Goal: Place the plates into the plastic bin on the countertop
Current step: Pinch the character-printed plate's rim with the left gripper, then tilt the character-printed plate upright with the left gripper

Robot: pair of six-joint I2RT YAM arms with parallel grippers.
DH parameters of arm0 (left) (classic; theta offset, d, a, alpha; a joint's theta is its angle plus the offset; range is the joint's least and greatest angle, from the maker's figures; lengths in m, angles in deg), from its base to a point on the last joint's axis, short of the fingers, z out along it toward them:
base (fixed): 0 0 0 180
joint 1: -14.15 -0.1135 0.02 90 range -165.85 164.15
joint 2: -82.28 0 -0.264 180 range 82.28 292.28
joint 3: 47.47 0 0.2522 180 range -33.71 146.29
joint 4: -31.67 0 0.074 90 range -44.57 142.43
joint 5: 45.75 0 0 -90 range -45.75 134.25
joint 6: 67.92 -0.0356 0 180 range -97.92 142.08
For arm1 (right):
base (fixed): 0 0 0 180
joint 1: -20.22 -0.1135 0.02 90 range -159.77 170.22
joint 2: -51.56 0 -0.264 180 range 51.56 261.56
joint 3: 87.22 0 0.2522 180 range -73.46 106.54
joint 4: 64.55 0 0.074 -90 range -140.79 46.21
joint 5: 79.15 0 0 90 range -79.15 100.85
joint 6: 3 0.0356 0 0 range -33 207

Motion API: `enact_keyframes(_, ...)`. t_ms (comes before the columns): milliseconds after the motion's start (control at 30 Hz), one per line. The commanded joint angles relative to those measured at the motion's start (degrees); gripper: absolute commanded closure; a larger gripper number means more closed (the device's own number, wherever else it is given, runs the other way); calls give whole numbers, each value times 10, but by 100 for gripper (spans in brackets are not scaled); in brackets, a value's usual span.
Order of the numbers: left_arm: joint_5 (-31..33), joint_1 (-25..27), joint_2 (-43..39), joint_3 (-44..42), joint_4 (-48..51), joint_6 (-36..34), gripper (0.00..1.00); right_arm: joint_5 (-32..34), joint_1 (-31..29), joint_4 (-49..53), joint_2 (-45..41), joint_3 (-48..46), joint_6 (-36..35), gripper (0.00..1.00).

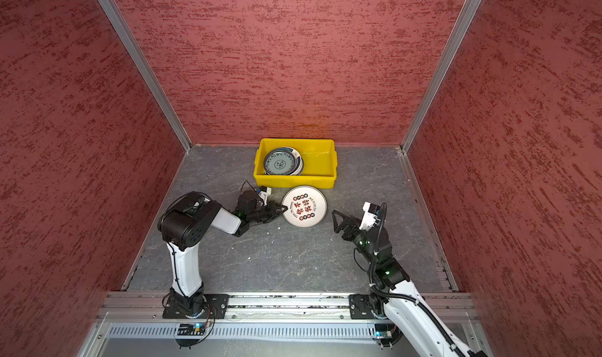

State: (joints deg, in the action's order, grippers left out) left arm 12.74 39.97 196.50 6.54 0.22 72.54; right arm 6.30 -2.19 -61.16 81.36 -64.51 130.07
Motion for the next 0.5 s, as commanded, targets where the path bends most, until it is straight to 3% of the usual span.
enact_keyframes(0,-10,5,1,4,-11,-1,97,24,-2,7,-12,-6,6,1)
enact_keyframes(467,-9,14,-31,0,-5,4,100,24,-2,2,-12,-12,12,1)
